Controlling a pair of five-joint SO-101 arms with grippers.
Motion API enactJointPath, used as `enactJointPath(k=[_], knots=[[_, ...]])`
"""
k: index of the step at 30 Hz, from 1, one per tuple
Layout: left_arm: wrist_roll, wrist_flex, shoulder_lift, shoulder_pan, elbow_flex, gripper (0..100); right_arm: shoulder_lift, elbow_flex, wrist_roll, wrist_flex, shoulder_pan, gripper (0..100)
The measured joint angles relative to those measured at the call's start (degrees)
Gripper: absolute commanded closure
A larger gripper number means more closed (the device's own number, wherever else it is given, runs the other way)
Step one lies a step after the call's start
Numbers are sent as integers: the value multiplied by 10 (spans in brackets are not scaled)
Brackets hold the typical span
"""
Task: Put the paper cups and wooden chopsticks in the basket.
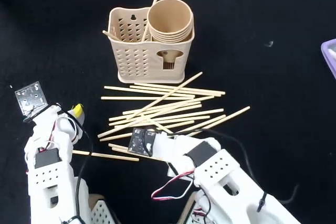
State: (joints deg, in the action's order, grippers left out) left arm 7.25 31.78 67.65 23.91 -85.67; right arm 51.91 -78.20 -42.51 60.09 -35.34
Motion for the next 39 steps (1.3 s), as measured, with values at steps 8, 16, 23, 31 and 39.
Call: enactJointPath(k=[8,16,23,31,39], knots=[[0,0,0,0,0,748,0,-16,-1,-2,0,805],[0,0,0,0,0,748,0,-16,-4,-2,0,831],[0,0,0,0,0,748,-74,-14,-4,-31,0,833],[0,0,0,0,0,748,-150,34,-4,-47,4,987],[0,0,0,0,0,748,-164,48,-4,-45,3,988]])
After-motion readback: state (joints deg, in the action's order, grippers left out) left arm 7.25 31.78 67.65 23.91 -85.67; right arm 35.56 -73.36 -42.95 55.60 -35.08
